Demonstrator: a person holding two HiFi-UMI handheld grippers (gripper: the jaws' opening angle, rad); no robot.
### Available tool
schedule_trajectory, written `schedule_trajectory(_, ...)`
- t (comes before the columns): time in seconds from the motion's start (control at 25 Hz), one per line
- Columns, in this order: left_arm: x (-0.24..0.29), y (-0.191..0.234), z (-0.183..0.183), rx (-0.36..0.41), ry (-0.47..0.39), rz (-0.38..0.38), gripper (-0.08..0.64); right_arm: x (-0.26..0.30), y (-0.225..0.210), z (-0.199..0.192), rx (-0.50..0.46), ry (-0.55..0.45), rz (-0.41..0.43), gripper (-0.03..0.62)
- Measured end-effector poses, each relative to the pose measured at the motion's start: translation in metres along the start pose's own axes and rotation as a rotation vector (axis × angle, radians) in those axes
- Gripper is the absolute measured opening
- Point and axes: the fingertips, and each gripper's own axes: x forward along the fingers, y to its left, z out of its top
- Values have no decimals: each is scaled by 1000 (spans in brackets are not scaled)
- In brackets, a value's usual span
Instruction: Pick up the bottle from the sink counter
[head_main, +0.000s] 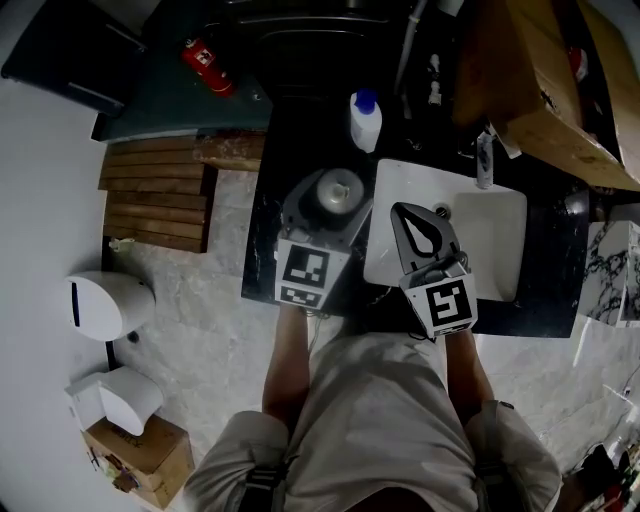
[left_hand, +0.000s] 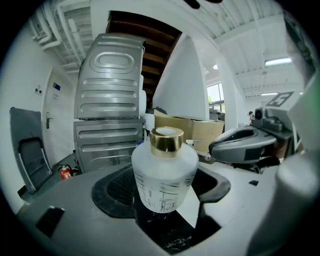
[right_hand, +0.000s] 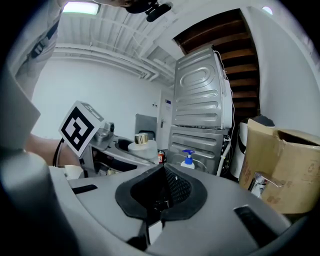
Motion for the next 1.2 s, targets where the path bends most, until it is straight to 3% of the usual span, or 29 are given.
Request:
schedule_trajectory(0.52, -52, -12, 33, 25, -53, -14, 328, -29, 1, 43, -15, -96, -29, -5)
schedule_trajectory(1.2, -66, -21, 44, 21, -77, -28, 328, -38, 13, 49, -49, -76, -20, -6)
